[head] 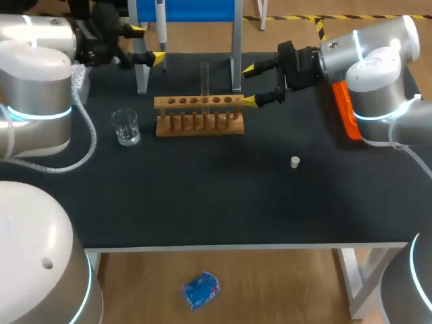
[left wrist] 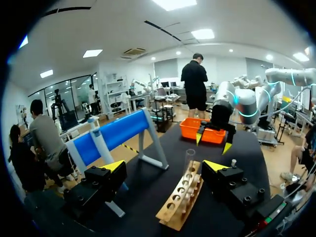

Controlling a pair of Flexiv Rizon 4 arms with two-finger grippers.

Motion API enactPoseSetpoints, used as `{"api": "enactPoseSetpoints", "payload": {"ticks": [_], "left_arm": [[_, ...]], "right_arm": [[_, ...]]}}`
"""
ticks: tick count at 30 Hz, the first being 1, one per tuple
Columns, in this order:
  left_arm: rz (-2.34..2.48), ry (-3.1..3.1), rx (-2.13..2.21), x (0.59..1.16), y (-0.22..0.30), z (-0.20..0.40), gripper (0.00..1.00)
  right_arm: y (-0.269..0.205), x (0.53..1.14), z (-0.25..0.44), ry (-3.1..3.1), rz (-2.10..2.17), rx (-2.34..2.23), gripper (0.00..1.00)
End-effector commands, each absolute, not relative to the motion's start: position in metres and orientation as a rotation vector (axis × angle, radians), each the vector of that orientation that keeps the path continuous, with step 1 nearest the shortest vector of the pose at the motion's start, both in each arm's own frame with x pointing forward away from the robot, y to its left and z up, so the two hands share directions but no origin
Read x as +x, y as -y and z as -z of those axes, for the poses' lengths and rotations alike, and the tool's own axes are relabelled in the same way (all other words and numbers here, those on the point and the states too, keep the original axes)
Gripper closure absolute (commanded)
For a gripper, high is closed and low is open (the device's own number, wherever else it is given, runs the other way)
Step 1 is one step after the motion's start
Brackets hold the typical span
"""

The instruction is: Invert the test tube, pick up the pipette, mount the tip to pipette, aspirate from beaker and dispense into the tube, eject the tip, return the pipette, and cap with the stopper.

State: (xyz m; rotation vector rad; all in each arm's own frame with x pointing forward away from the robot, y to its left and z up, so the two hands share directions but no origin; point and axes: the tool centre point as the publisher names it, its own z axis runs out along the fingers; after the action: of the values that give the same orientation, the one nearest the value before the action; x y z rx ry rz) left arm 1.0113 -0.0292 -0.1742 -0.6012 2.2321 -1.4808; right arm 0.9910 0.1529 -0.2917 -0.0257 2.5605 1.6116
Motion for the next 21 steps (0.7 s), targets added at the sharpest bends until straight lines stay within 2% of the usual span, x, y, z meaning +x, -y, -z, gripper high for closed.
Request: {"api": "enactPoseSetpoints", "payload": {"ticks": [1,6,21], "left_arm": [[1.472,-2.207,-0.618,0.991,-0.001,0.164,0.0],[1.434,-2.185,-0.66,0.986,-0.026,0.161,0.0],[1.434,-2.162,-0.683,0.985,-0.027,0.16,0.0]], "right_arm": [[-0.152,0.991,0.292,-2.56,-1.613,-0.027,0.0],[-0.152,0.991,0.292,-2.56,-1.613,-0.027,0.0],[-0.152,0.991,0.292,-2.56,-1.613,-0.027,0.0]]}}
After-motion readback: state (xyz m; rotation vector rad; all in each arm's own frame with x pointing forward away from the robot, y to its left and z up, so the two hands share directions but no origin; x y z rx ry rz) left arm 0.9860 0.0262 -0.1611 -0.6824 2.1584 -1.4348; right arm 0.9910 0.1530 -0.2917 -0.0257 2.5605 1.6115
